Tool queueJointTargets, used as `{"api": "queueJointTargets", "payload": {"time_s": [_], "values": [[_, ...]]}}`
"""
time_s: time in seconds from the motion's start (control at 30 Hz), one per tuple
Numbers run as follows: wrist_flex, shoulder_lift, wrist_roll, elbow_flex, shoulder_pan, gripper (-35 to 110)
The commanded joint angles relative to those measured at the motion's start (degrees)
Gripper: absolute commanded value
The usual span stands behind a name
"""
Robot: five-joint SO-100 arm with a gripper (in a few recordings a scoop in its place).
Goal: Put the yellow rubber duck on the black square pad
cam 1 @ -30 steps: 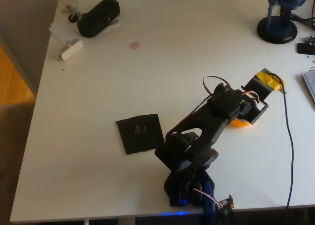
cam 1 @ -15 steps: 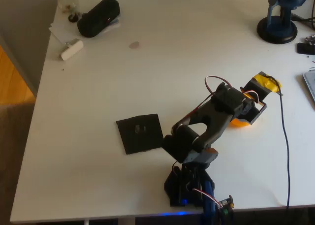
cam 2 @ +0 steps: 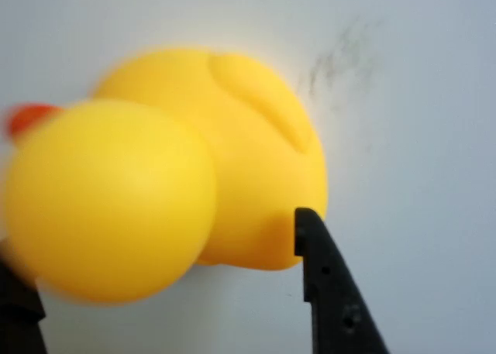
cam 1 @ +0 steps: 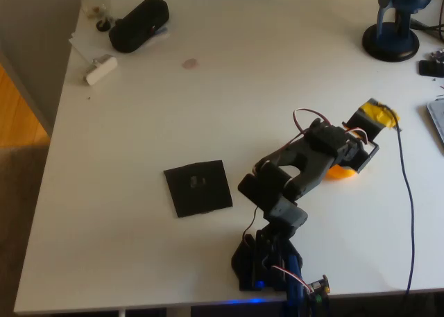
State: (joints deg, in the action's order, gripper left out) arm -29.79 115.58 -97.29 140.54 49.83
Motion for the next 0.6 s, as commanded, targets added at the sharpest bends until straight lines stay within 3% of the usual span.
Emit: {"api": "queueJointTargets", "payload": {"time_s": [0.0,0.57], "values": [[0.62,0.00,-0.97,-0.88,-0.09,39],[0.53,-0.09,-0.44,-6.77,-0.53,39]]}}
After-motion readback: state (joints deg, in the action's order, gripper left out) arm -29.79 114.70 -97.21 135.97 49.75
